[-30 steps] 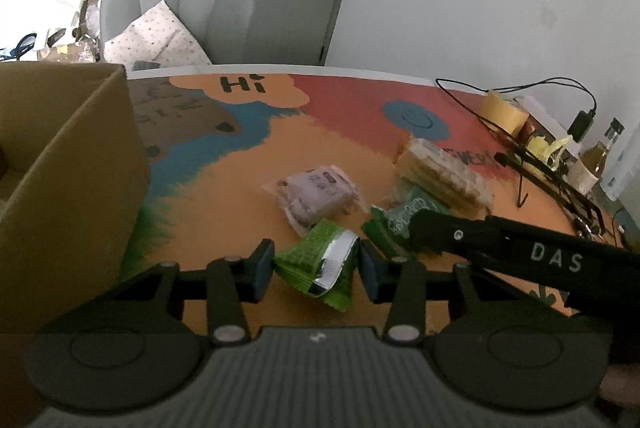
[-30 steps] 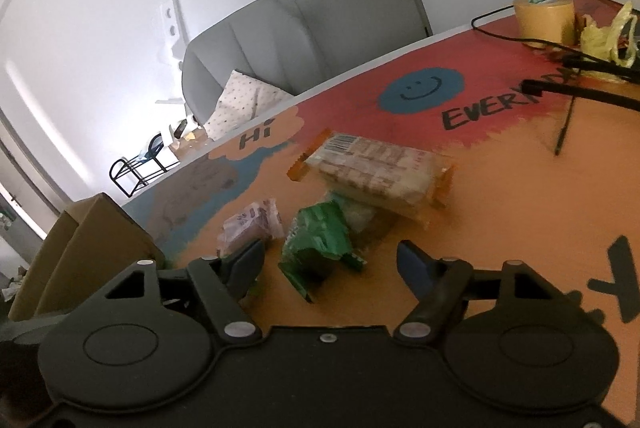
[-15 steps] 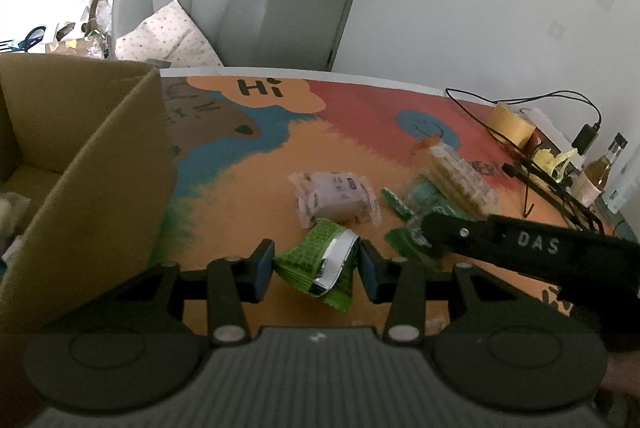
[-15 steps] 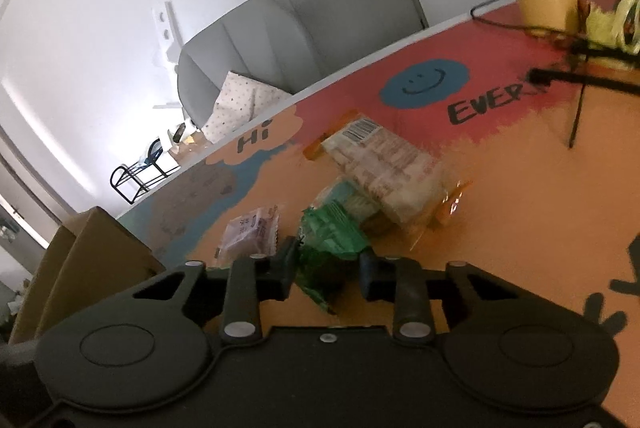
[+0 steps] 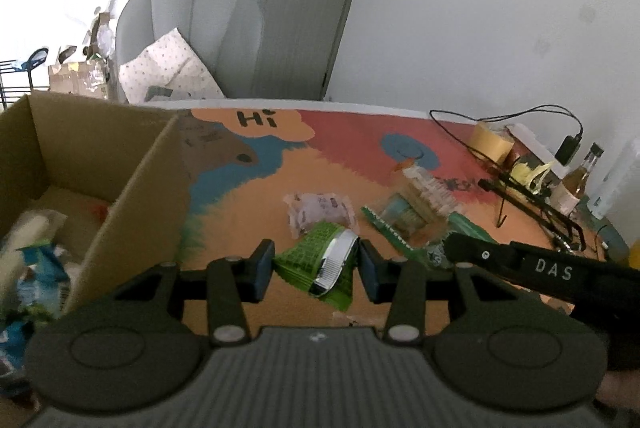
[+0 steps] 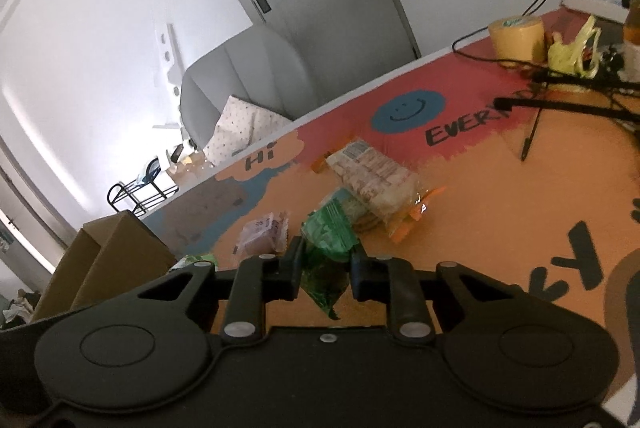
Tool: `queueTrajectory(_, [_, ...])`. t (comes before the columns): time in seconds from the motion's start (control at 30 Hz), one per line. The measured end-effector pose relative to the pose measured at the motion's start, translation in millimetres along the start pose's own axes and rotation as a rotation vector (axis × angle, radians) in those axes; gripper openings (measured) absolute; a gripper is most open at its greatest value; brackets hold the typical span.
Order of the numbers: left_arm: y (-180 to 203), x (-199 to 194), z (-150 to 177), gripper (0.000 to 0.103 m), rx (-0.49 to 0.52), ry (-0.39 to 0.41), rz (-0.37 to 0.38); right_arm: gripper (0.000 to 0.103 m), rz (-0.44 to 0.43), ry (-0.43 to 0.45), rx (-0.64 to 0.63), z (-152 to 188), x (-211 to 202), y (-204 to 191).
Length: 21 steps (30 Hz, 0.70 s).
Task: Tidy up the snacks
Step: 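Carry both green packets over the cardboard box with both tools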
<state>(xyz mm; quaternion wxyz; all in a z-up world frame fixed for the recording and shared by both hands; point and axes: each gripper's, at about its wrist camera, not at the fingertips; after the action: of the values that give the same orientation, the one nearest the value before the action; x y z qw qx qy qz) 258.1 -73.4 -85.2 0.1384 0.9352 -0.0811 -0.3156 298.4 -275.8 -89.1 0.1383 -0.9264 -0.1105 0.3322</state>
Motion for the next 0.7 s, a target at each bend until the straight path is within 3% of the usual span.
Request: queueTrajectory(0.7, [-2,-59,-9,0.044,0.006,0.102,-0.005,0.022,-0.027,0.082,-0.055,3,-49,-29])
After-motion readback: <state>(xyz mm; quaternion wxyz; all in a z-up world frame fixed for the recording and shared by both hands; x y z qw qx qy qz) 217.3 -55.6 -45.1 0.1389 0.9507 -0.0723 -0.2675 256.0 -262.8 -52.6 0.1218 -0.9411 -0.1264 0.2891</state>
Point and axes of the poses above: each gripper's, at about its wrist camera, not at the fingertips, and x roughly the way its jaws point, y to its right, z to its underside, and after that the axes turned 9 degrees about z, right-handed
